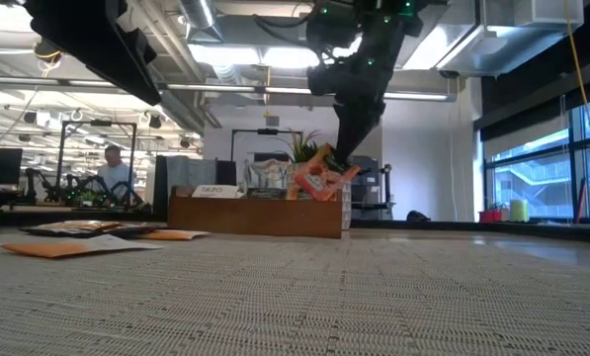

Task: Pick & Place Tea
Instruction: Put the orange tea bag into the right section of the wooden organizer

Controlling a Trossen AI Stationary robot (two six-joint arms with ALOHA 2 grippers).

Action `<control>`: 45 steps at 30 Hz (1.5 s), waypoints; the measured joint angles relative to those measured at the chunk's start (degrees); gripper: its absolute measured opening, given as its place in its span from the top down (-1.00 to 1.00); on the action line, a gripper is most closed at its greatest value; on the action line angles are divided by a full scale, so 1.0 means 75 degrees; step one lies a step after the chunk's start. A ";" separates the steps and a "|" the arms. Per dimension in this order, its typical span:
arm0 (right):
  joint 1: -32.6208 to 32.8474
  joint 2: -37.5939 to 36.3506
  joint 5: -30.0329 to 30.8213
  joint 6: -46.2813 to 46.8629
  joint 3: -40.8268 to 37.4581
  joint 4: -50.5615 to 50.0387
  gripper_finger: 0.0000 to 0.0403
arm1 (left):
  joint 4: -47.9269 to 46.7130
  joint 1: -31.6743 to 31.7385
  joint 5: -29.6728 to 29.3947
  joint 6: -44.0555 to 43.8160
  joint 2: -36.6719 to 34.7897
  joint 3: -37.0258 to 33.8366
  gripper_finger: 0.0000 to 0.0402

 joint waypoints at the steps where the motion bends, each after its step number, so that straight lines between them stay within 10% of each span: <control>1: 0.0000 0.0000 0.0001 -0.0042 0.0000 0.0006 0.98 | 0.0002 0.0014 -0.0002 0.0000 0.0000 0.0000 0.37; 11: -0.0036 0.0017 0.0558 -0.1320 0.0454 -0.0028 0.98 | 0.0002 0.0306 0.0019 -0.0002 0.0000 0.0001 0.37; 26: -0.0058 0.2113 0.0229 -0.1750 0.4264 -0.3905 0.98 | -0.0240 0.0566 0.0191 -0.0210 -0.0003 0.0003 0.37; 45: 0.0026 0.2687 0.0087 -0.1783 0.4540 -0.3997 0.97 | -0.0234 0.0569 0.0180 -0.0204 0.0000 0.0003 0.37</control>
